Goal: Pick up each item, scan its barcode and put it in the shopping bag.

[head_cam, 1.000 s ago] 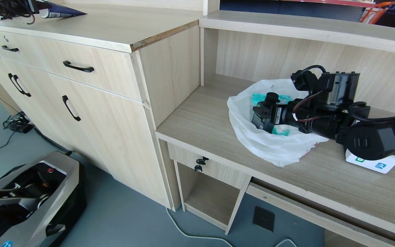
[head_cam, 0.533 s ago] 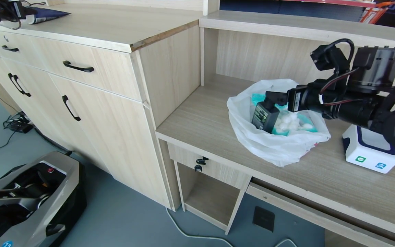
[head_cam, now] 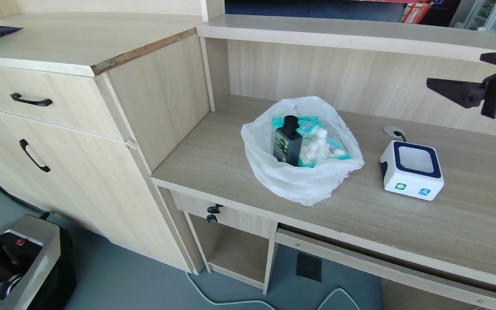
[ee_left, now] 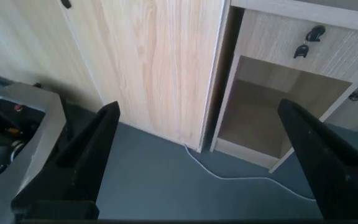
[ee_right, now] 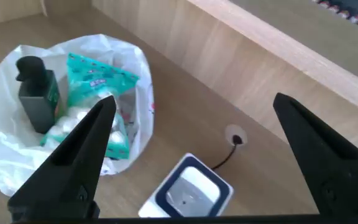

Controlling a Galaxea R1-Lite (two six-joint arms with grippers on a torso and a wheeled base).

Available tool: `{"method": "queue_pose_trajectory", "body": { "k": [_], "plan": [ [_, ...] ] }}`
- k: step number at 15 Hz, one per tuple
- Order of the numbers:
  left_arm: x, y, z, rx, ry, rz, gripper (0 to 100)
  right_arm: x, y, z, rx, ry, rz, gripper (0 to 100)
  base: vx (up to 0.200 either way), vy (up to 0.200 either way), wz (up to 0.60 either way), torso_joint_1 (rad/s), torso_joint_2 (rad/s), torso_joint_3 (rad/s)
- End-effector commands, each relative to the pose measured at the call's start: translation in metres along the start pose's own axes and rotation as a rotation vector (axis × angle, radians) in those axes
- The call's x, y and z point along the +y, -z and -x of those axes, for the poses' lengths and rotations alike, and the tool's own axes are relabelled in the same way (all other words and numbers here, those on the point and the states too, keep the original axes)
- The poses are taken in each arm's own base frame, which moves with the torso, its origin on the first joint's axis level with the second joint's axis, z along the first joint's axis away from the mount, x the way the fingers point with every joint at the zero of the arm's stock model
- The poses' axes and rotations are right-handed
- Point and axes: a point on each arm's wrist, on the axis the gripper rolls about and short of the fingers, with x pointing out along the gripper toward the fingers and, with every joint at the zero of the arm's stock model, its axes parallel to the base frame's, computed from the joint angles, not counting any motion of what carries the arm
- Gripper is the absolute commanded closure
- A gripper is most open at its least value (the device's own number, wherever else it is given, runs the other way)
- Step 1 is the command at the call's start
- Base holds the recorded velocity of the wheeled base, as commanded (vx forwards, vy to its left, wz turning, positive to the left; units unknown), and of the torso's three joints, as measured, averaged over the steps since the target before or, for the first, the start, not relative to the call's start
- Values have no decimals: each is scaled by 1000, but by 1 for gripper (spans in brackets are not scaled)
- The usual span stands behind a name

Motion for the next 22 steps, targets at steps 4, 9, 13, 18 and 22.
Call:
{"method": "queue_pose_trajectory", "body": {
  "k": [4,9,13,18,22],
  "plan": [
    [0,0,0,0,0,0,0,-15,-23,62,-46,148,28,0,0,0,-600,6,7,1],
    [0,0,0,-1,0,0,0,-1,11,126,150,331,-187,0,0,0,-240,0,1,1],
    [0,0,0,-1,0,0,0,48,61,194,90,377,-216,0,0,0,0,0,0,0],
    [0,0,0,-1,0,0,0,113,156,252,172,387,-295,0,0,0,0,0,0,0],
    [0,0,0,0,0,0,0,131,201,250,138,323,-364,0,0,0,0,0,0,0]
  ]
}}
